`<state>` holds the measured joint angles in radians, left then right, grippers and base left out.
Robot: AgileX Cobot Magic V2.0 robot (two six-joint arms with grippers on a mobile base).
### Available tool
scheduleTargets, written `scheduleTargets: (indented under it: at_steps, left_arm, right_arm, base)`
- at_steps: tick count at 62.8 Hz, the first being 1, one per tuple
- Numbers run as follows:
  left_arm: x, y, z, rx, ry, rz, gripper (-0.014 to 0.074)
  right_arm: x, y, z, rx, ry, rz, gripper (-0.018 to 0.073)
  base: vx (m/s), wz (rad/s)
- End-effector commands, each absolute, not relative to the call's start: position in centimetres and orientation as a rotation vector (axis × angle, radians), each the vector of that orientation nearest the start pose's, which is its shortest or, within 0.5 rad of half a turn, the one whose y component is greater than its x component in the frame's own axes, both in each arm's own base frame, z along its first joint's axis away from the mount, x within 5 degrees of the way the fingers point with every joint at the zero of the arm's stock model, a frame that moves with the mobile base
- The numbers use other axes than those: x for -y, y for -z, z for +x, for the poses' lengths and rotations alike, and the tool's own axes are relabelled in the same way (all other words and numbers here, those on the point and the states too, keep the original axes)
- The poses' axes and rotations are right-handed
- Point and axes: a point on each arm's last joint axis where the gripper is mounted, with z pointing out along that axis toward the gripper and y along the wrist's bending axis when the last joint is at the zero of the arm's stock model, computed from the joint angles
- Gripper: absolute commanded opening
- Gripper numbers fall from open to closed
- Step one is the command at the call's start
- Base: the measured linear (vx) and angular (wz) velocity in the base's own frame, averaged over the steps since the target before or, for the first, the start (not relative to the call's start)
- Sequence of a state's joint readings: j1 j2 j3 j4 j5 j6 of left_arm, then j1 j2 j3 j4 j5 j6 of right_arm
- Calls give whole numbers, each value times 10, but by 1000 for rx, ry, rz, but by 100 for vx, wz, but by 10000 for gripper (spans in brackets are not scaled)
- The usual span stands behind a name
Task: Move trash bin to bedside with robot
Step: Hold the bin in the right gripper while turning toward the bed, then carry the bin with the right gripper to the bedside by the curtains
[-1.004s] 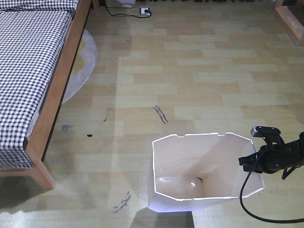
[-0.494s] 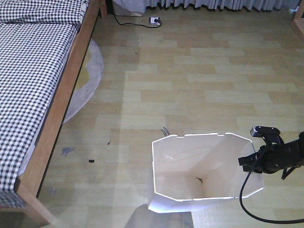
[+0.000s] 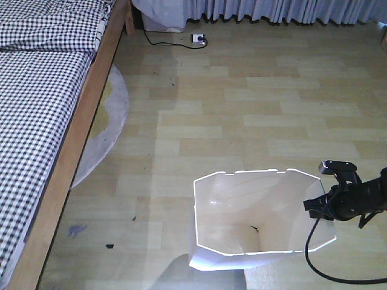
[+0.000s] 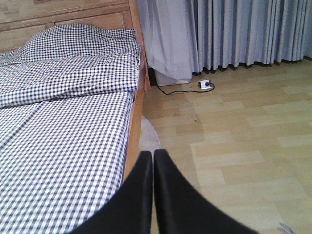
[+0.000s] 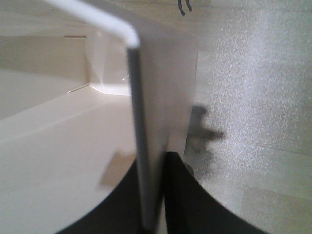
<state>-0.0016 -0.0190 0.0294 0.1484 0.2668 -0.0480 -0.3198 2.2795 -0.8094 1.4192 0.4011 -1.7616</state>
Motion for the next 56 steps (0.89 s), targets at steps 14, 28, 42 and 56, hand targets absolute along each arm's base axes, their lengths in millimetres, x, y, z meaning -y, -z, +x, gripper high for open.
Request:
scheduleTargets:
  at_steps: [14,28,42,56]
  left_arm:
    - [-2,-178,56,-1704,-85,61,-6]
    - [-2,-178,56,-1704,-85,61,-6]
    - [-2,-178,56,-1704,-85,61,-6]
    - [-2,-178,56,-1704,-85,61,-6]
  right_arm:
    - [48,-15,301,-2698,-698,-81,-6]
    - [48,-15,301,-2698,-698,-81,-6]
    - [48,-15,301,-2698,-698,-81,-6]
    - [48,-15,301,-2698,-698,-81,-6]
  base:
    - [39,1]
    - [39,7]
    - [38,8]
    - [36,6]
